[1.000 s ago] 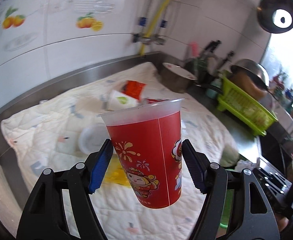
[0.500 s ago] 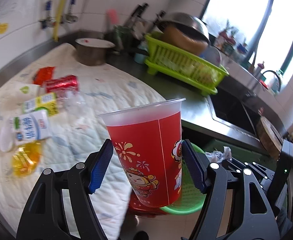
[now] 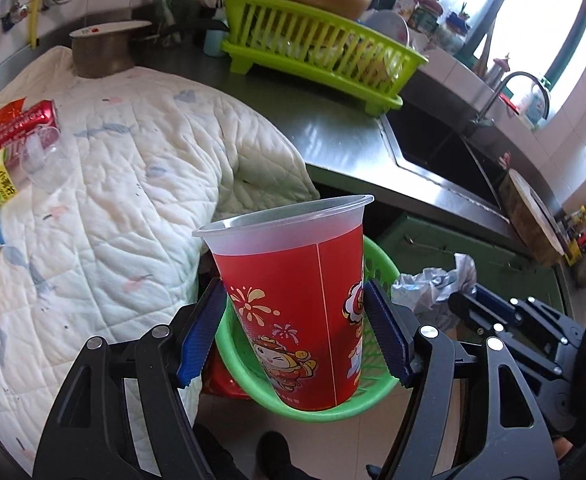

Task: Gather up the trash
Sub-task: 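Carry the foil over the green basket and open the right tool while the left tool carries the cup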

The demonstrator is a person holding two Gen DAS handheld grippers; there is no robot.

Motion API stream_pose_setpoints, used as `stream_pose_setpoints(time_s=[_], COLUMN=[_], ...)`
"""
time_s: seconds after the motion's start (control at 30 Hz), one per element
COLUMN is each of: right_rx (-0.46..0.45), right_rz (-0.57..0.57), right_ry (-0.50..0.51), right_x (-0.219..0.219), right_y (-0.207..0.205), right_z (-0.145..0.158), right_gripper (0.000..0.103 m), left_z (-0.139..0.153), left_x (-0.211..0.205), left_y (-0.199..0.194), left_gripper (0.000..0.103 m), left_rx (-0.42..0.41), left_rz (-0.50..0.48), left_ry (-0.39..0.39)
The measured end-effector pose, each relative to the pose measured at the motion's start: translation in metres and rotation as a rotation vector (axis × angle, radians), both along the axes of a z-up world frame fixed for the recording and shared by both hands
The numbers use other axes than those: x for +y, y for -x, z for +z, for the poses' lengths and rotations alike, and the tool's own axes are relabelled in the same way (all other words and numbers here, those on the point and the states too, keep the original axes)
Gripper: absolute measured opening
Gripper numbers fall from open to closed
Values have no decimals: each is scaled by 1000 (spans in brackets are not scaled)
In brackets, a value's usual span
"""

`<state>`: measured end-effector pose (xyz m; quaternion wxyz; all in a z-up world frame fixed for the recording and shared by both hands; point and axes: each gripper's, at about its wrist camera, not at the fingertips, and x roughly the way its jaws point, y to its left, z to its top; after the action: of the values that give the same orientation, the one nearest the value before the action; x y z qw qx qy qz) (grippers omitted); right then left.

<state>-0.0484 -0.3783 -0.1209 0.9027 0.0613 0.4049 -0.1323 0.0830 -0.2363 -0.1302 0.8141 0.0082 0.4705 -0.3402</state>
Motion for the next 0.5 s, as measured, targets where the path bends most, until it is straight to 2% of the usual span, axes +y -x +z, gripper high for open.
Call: stream_pose_setpoints(time_s=[0.27, 0.5], right_rx=[-16, -31], right_rz=[-26, -37], right_ry=[4, 2], right_x=[-8, -11], right_y=[9, 13], right_z=[3, 8], right_gripper=[23, 28], left_z=[-18, -17], left_x=[-13, -10], left_y=[3, 7], left_gripper=[72, 72], left_rx=[41, 48], left_rz=[-27, -32], left_ry=[-34, -28])
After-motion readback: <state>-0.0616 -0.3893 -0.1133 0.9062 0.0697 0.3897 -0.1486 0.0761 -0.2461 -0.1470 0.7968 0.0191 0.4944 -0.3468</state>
